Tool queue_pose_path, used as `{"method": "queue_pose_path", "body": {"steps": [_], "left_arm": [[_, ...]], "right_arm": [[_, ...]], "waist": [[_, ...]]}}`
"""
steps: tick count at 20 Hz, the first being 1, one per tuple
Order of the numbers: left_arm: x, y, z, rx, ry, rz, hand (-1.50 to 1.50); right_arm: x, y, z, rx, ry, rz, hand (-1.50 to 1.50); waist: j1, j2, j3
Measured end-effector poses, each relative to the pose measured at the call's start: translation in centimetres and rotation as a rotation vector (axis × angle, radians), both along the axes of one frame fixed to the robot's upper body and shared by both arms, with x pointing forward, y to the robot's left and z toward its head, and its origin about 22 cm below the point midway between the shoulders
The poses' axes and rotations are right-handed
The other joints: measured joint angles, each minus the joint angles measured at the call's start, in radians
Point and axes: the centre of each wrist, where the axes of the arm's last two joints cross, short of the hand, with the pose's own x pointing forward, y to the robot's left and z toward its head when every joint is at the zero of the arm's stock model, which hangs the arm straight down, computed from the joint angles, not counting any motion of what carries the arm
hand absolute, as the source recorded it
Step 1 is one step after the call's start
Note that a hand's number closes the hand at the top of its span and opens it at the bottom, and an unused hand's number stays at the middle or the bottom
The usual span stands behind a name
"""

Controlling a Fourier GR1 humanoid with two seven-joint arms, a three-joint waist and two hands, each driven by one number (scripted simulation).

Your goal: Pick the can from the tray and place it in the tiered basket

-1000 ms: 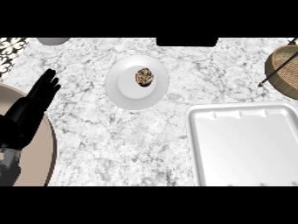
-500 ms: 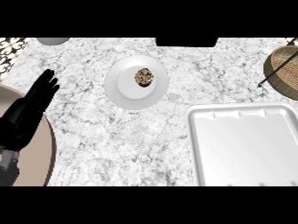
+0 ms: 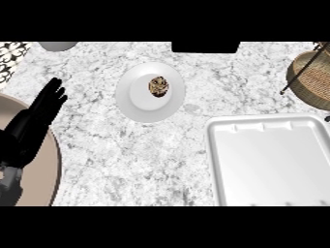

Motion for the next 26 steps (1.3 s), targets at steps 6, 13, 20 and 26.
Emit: {"method": "queue_pose_path", "body": {"steps": [6,13,20,26], "left_arm": [[0.0,-0.4,0.1,0.0,-0.01,-0.008,0.0],[0.3,-0.9,0.2,-0.006,-0.01,-0.016,0.0],[0.5,-0.6,0.3,-0.006,-0.005,-0.018,0.0],[0.4,-0.8,0.1,-0.005,-0.015,-0.014,0.0]], "right_arm": [[0.9,0.6,-2.6,-0.023,-0.048,-0.046,1.5],[2.7,2.1,-3.9,0.051,-0.165,-0.08,-1.5],[3.6,2.8,-3.9,0.074,-0.185,-0.066,-1.5],[3.7,2.4,-3.2,0.256,-0.244,-0.077,-1.5]], "waist": [[0.007,0.006,0.002],[0.018,0.02,0.009],[0.021,0.022,0.009],[0.018,0.025,0.013]]}}
